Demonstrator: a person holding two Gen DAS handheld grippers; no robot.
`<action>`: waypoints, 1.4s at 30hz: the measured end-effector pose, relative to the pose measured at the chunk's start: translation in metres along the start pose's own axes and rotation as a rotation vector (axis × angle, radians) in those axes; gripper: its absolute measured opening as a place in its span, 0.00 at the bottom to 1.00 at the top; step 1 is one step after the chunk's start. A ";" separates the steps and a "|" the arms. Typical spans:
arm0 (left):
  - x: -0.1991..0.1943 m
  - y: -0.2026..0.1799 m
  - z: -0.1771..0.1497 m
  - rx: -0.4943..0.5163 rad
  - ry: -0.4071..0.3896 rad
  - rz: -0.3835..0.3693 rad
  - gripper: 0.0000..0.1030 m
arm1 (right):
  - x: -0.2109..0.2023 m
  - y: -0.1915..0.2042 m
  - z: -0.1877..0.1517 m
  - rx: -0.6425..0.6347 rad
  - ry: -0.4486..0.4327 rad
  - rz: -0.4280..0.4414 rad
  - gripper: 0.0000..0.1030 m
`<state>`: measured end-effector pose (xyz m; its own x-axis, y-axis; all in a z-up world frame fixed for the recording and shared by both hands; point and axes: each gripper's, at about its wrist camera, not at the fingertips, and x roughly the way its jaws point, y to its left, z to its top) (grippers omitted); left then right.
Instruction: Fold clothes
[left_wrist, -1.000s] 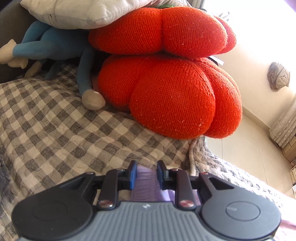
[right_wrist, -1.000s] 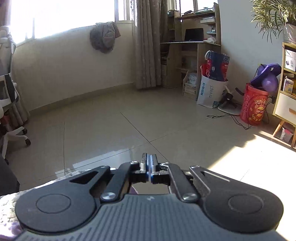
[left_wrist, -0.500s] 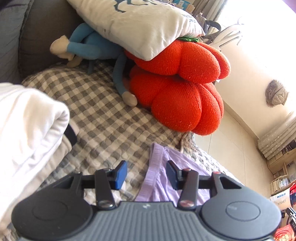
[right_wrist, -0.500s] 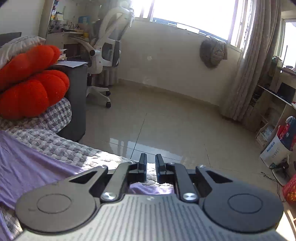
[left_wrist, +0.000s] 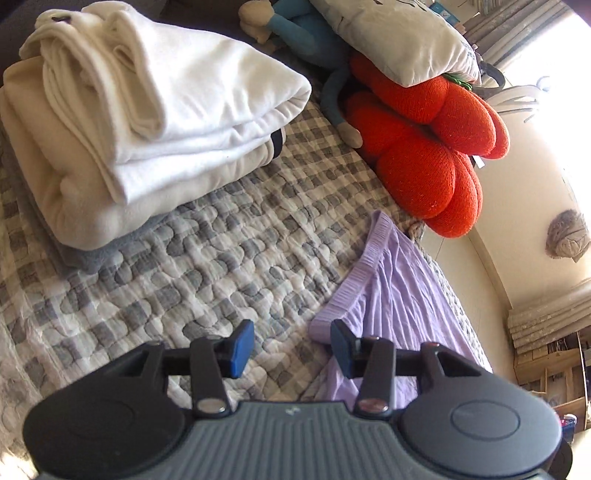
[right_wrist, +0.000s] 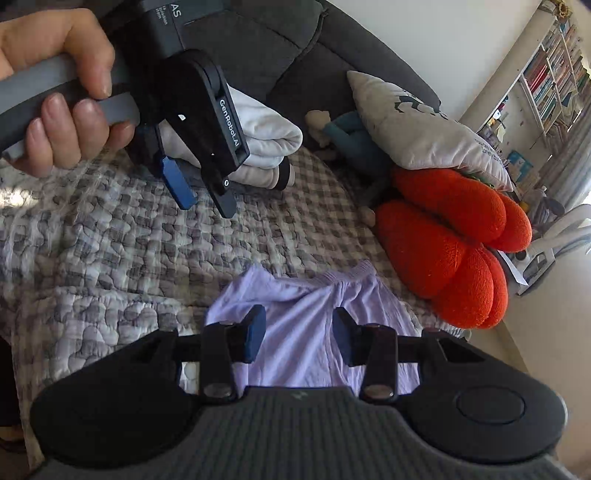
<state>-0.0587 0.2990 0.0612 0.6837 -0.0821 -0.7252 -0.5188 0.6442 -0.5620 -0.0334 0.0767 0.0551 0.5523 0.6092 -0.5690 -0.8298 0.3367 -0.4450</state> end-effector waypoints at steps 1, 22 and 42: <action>-0.002 0.000 -0.001 0.007 -0.008 -0.002 0.46 | 0.011 0.000 0.006 0.035 -0.002 0.021 0.43; 0.000 -0.021 -0.003 0.174 -0.064 0.012 0.48 | 0.066 -0.050 -0.018 0.693 -0.020 0.095 0.03; 0.018 0.008 0.018 -0.067 0.019 -0.037 0.56 | 0.065 -0.045 -0.009 0.864 -0.016 0.264 0.03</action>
<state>-0.0410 0.3164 0.0506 0.6933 -0.1196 -0.7106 -0.5270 0.5884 -0.6132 0.0408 0.0942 0.0321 0.3400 0.7507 -0.5664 -0.7033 0.6028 0.3767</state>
